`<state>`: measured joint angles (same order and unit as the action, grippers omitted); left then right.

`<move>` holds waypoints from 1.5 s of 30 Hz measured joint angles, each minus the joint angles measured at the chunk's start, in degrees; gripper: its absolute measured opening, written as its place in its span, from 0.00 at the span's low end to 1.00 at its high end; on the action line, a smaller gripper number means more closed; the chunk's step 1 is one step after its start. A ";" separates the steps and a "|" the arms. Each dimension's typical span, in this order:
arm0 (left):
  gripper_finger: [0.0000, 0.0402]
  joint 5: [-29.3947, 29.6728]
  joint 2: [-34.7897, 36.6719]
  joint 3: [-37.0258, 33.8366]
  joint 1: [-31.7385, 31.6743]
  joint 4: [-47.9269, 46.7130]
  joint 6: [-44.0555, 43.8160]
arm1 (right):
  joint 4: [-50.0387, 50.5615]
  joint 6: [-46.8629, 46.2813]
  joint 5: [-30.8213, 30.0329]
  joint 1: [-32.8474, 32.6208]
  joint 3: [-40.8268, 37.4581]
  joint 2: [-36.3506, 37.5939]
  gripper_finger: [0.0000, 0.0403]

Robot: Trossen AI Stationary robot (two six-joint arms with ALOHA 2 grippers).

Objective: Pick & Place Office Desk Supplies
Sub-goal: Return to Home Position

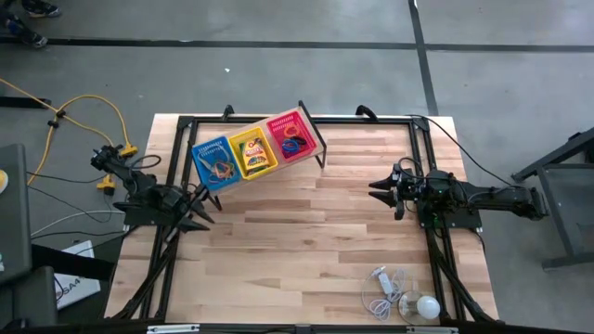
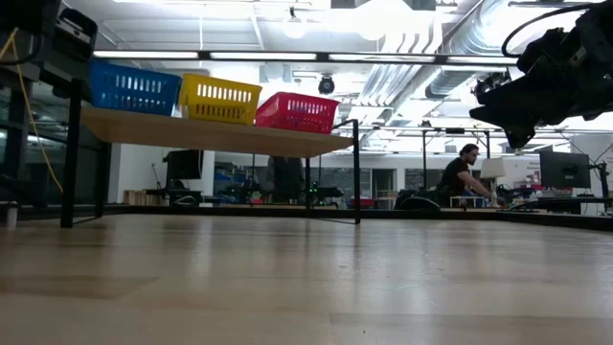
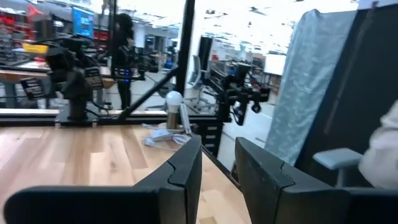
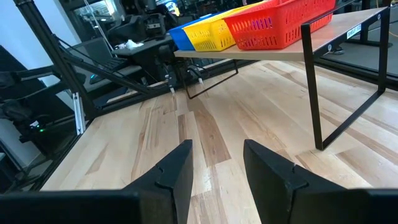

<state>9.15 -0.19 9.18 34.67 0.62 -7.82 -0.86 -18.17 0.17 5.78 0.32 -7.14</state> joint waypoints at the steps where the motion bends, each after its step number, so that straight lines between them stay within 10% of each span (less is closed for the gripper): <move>1: 0.23 -0.83 0.00 -0.11 0.08 0.01 0.23 | 0.00 0.00 0.00 0.00 -0.01 0.00 0.32; 14: 0.23 -15.59 -0.02 -1.11 0.09 0.28 6.24 | 0.00 0.00 0.00 0.00 0.00 0.00 0.32; 26: 0.23 -11.51 -0.02 -7.79 0.10 12.26 1.57 | 0.00 0.00 0.00 -0.01 -0.01 0.00 0.32; 45: 0.23 -11.99 -0.02 -8.17 0.11 2.99 -5.81 | 0.00 0.00 0.02 -0.02 -0.02 0.00 0.32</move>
<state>-2.84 -0.21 1.01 34.79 3.60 -13.63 -0.86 -18.17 0.19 5.76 0.30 -7.14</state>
